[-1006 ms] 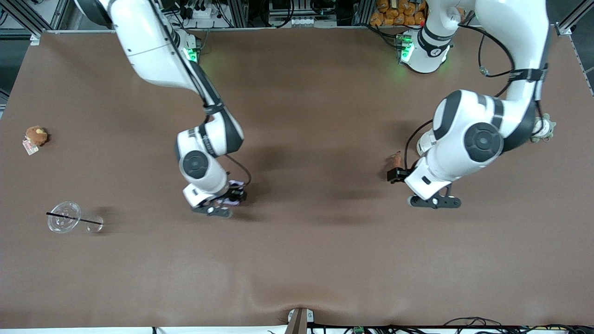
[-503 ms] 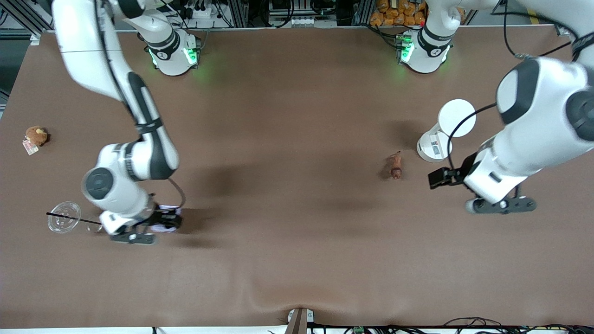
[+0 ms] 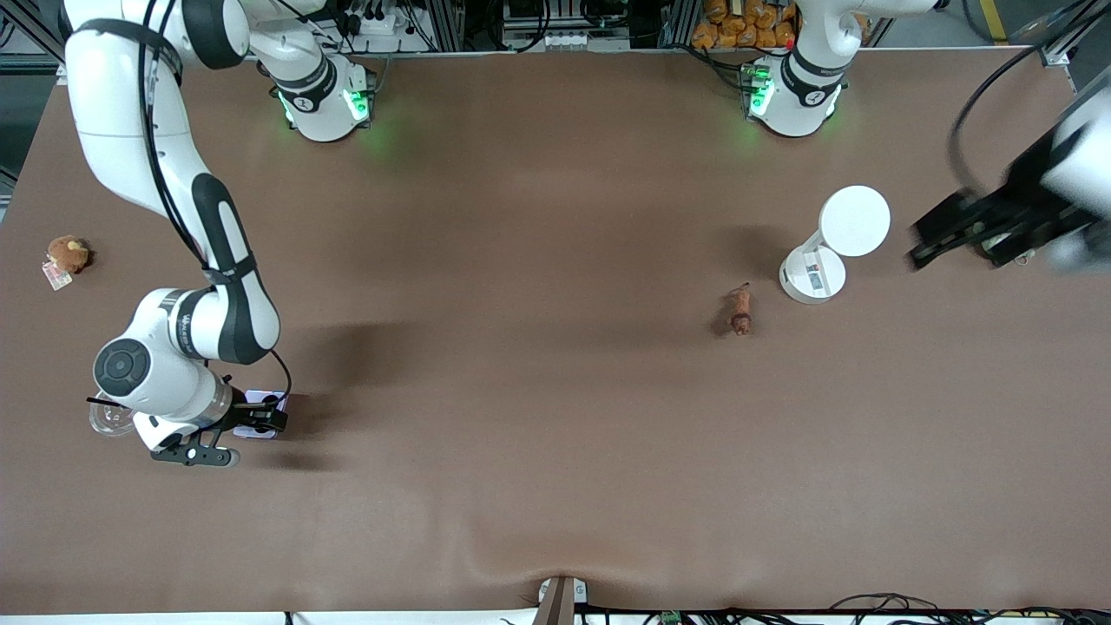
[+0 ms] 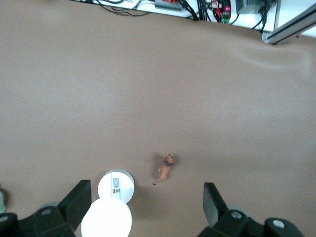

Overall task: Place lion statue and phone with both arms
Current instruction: 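Place the white phone beside the glass beaker with the right gripper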

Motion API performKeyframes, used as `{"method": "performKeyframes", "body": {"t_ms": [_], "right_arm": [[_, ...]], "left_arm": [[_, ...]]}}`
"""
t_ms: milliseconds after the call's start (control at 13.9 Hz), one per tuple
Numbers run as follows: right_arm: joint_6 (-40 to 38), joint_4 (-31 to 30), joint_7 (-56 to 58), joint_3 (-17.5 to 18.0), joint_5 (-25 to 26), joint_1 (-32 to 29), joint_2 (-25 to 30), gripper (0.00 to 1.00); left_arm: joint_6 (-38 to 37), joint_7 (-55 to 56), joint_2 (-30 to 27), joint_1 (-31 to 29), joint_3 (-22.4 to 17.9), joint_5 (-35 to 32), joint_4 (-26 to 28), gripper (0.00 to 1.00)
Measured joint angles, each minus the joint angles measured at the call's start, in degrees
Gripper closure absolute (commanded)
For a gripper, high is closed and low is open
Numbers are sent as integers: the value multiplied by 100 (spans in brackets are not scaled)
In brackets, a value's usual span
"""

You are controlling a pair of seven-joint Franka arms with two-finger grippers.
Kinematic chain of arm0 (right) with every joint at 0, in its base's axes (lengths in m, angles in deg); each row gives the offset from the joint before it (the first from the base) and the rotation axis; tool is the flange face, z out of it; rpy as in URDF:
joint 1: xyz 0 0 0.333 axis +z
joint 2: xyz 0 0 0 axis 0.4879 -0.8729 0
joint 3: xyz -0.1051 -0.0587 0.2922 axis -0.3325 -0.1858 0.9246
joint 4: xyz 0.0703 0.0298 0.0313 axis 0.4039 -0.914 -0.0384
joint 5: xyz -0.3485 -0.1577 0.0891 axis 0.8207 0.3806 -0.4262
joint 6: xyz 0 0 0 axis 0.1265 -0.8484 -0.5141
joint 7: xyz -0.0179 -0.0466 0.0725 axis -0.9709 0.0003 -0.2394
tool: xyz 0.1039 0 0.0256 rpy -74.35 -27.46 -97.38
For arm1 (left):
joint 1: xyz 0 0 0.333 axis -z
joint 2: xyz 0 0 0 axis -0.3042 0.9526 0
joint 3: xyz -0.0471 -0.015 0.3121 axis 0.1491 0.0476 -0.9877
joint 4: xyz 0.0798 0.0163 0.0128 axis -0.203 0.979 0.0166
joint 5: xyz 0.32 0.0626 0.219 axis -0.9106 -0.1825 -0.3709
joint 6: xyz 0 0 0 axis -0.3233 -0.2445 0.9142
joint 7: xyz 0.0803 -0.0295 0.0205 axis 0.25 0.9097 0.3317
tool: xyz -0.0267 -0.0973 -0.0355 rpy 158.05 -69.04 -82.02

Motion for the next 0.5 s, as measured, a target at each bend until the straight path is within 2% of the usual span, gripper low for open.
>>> {"method": "performKeyframes", "body": {"t_ms": [359,503], "right_arm": [[252,88,570,0,-2,-273,-248,73],[254,93,626,2,-2,-324,-260,73]], "left_arm": [[-720,2,-286,-67,-38,-17,175,0],[-854,-10,-286,-125,-61,-288,326,0]]}}
